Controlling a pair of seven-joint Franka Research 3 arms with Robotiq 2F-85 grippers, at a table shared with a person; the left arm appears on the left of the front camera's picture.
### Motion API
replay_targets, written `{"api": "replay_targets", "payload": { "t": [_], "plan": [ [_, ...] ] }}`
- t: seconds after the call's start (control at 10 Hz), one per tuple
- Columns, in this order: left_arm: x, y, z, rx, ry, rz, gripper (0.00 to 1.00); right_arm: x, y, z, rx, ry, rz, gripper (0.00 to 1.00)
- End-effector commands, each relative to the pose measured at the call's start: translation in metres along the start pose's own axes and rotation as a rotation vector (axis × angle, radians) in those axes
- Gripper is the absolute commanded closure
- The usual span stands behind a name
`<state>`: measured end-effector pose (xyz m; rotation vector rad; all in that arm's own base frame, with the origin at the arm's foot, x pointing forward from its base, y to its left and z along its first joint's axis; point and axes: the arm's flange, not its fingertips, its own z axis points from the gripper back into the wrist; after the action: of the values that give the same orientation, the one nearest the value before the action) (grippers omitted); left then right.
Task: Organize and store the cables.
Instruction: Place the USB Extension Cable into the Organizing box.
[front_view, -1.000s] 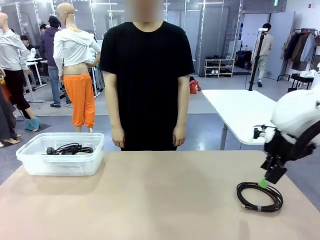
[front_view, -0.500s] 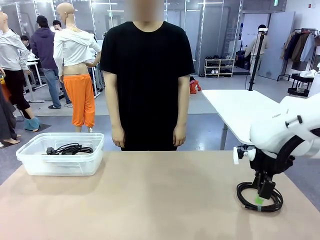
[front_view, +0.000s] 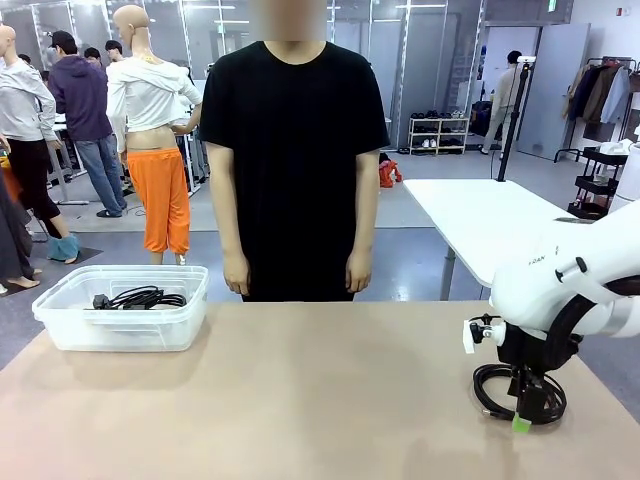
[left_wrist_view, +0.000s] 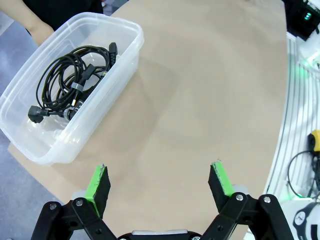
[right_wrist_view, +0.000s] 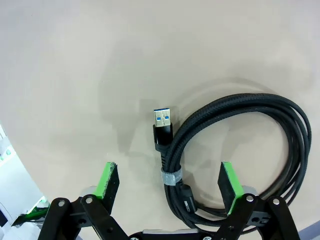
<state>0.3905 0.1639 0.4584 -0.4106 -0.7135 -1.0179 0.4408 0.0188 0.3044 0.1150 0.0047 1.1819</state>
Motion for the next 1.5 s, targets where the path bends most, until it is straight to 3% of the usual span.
{"api": "replay_targets", "payload": {
  "t": [0.0, 0.2, 0.5, 0.6, 1.3, 1.4],
  "plan": [
    [0.003, -0.001, 0.005, -0.01, 0.014, 0.013, 0.0, 0.006, 0.001, -0.014, -0.025, 0.047, -0.041, 0.0],
    [0.003, -0.001, 0.005, -0.01, 0.014, 0.013, 0.0, 0.004, 0.002, -0.016, -0.044, 0.059, -0.052, 0.0],
    [0.003, -0.001, 0.005, -0.01, 0.014, 0.013, 0.0, 0.007, 0.005, -0.006, -0.076, 0.055, -0.024, 0.88],
    [0.003, -0.001, 0.005, -0.01, 0.014, 0.013, 0.0, 0.008, 0.005, -0.004, -0.08, 0.057, -0.022, 1.0],
    [0.003, -0.001, 0.005, -0.01, 0.014, 0.013, 0.0, 0.015, 0.001, 0.032, -0.137, 0.057, -0.004, 1.0],
    [0.003, -0.001, 0.005, -0.01, 0.014, 0.013, 0.0, 0.021, -0.001, 0.048, -0.155, 0.036, -0.006, 0.94]
  ]
}}
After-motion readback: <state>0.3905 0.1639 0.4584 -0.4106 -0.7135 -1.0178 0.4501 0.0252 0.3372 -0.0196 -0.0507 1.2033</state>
